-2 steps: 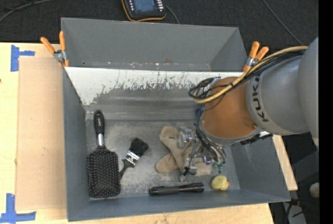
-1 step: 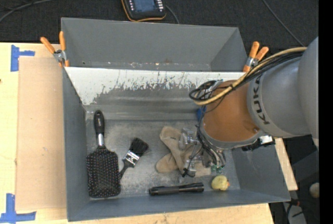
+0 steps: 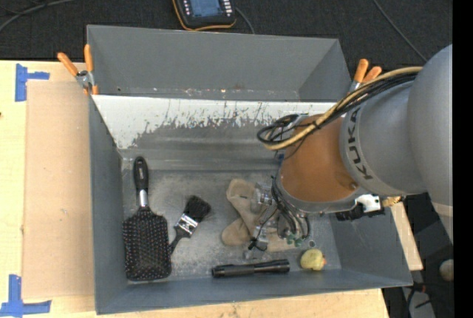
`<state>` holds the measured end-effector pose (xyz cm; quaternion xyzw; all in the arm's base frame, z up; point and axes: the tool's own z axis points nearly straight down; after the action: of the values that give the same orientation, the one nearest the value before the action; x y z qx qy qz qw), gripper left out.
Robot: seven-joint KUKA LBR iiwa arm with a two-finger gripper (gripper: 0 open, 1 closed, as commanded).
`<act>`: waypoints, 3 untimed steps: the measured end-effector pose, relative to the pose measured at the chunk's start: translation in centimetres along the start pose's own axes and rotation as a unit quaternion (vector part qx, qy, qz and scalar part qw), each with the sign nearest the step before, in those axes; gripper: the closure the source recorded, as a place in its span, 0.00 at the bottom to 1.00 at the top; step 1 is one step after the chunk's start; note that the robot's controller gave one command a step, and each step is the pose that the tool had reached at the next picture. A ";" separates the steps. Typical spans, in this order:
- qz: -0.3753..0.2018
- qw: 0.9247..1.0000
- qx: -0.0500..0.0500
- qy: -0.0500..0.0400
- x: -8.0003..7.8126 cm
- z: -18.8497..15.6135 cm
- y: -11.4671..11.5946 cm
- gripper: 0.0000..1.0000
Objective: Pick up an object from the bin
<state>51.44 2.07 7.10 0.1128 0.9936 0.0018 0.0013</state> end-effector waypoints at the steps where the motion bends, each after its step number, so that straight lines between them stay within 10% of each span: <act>1: -0.049 0.999 -0.002 0.002 -0.4 -0.1 -1.3 1.00; 3: -0.049 0.999 -0.001 0.004 -0.3 -2.0 -1.3 1.00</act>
Offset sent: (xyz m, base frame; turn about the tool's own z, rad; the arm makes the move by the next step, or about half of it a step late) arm 0.0000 0.0000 0.0000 0.0000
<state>51.41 0.70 9.04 0.0641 0.9979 0.0035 -0.0021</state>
